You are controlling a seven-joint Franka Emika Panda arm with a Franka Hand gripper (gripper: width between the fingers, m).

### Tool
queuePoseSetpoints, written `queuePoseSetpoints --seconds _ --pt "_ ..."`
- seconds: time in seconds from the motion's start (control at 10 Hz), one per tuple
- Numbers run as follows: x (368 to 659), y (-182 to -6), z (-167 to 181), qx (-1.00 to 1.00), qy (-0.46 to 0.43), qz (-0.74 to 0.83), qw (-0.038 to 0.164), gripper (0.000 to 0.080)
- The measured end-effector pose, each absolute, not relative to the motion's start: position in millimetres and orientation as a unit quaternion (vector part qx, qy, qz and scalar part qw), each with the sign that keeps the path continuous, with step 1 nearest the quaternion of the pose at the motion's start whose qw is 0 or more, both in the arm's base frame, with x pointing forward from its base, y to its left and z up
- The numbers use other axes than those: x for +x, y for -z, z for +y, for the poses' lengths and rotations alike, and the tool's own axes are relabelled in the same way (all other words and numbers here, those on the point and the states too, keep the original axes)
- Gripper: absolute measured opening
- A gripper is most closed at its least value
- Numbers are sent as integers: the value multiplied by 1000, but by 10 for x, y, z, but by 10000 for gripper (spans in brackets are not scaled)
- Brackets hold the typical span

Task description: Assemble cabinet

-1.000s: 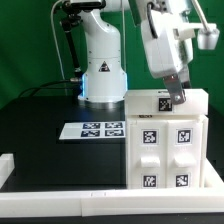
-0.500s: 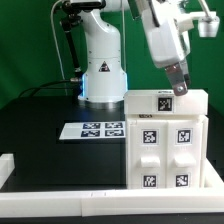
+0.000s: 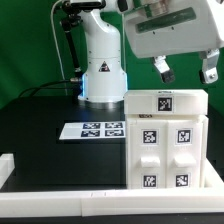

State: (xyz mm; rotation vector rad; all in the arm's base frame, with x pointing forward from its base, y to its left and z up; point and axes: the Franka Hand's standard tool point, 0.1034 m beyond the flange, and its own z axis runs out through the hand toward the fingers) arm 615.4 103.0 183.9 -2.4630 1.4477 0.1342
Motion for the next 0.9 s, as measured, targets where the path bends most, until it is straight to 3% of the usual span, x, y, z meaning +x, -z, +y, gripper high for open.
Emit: queuePoseSetpoints --seconds 0.3,0.7,0.9 --pt "6153 -1838 1025 -907 -29 394 143 797" --pt "6177 -1859 942 -991 21 87 102 797" --pt "6178 -1856 932 -995 28 20 97 797"
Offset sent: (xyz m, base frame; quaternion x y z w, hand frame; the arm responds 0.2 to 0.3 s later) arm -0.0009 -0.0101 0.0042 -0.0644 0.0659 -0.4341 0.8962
